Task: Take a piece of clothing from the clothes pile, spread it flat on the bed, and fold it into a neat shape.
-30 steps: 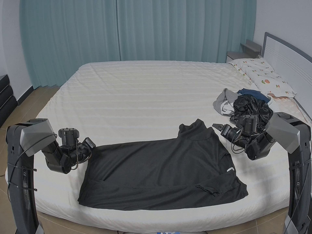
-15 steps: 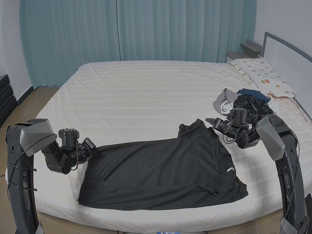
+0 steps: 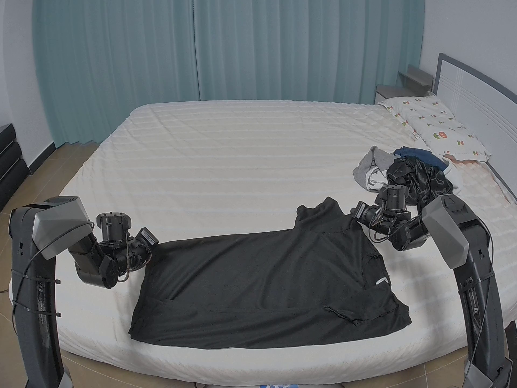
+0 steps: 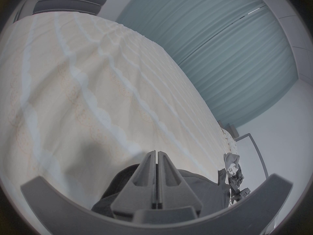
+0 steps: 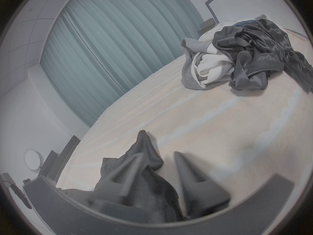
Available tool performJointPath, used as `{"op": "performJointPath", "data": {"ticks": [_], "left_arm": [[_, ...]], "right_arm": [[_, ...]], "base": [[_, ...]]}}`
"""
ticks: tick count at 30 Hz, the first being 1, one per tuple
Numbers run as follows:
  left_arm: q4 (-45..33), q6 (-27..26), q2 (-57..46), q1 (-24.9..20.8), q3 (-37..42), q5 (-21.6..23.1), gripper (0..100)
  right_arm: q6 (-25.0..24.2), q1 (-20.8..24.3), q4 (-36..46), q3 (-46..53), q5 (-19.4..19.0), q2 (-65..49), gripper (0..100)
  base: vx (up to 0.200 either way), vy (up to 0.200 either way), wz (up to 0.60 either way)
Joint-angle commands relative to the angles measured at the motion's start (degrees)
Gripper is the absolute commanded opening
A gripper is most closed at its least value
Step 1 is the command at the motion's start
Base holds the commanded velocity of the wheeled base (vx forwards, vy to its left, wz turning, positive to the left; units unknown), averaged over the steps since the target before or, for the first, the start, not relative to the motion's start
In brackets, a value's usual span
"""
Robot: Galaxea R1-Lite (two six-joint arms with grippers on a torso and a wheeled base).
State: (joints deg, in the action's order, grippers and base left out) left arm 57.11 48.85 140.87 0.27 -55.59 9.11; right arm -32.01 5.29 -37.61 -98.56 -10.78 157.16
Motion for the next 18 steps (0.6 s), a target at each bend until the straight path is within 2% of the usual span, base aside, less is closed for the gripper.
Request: {"op": "performJointPath", "data": {"ticks": [1, 11, 12, 18], "left_arm": [[0.0, 0.0, -0.4, 0.2, -0.3, -0.1, 0], [0.0, 0.0, -1.3, 0.3, 0.0, -0.1, 0], [0.0, 0.0, -1.3, 0.3, 0.0, 0.0, 0], [0.0, -0.1, -1.0, 0.4, -0.4, 0.0, 0]], "right_arm": [[-0.7, -0.5, -1.3, 3.7, -1.9, -3.6, 0], [-0.7, -1.6, -2.7, 6.5, -3.5, -5.1, 0], [-0.7, -1.6, -2.8, 6.5, -3.5, -5.1, 100], [-0.5, -0.7, -3.2, 5.9, -3.5, -4.1, 100]], "base": [[0.000, 0.000, 0.00], [0.000, 0.000, 0.00], [0.000, 0.000, 0.00], [0.000, 0.000, 0.00]]}}
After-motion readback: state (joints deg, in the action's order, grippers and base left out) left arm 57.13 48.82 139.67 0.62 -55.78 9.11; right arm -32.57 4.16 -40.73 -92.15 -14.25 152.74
